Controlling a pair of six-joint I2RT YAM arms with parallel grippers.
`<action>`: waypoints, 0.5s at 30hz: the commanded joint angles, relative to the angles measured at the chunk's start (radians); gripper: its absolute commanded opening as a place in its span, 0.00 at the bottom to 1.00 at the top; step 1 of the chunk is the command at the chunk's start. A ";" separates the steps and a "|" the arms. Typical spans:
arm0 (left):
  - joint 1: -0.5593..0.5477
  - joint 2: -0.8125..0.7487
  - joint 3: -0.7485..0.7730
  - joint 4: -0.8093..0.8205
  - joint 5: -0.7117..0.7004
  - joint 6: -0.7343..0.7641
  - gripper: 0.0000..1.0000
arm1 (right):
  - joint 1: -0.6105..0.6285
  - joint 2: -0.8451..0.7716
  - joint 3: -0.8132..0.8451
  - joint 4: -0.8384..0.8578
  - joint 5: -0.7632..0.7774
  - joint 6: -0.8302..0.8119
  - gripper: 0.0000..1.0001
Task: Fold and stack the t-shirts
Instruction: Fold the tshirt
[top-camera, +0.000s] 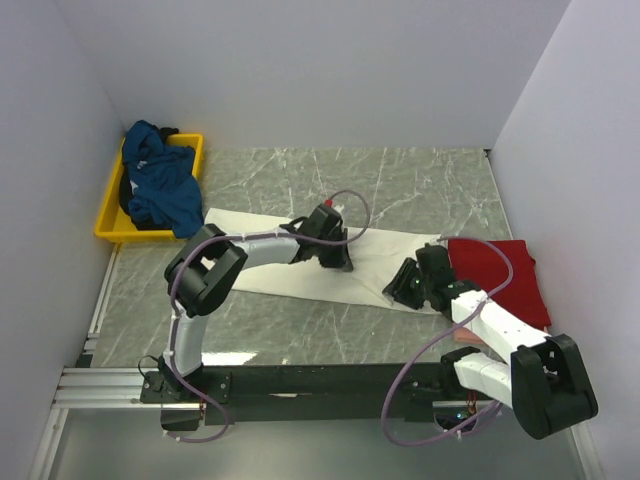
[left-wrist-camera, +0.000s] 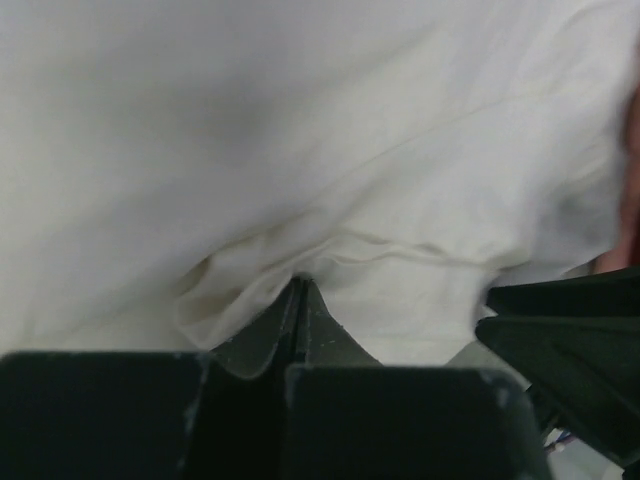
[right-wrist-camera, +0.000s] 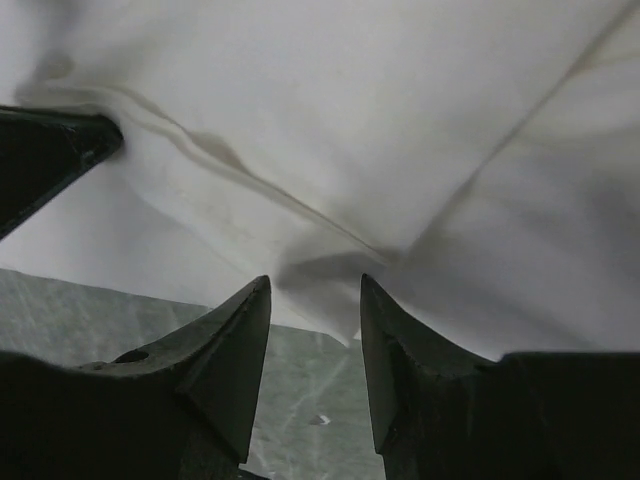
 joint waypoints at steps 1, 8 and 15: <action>-0.012 0.011 -0.060 0.073 0.037 -0.050 0.01 | 0.005 0.013 -0.056 0.082 -0.004 0.010 0.48; -0.015 -0.029 -0.043 0.041 -0.012 -0.023 0.04 | 0.005 -0.005 -0.049 0.064 -0.014 0.002 0.48; -0.009 -0.187 -0.019 -0.167 -0.229 0.006 0.34 | 0.000 -0.142 0.040 -0.068 0.052 -0.035 0.50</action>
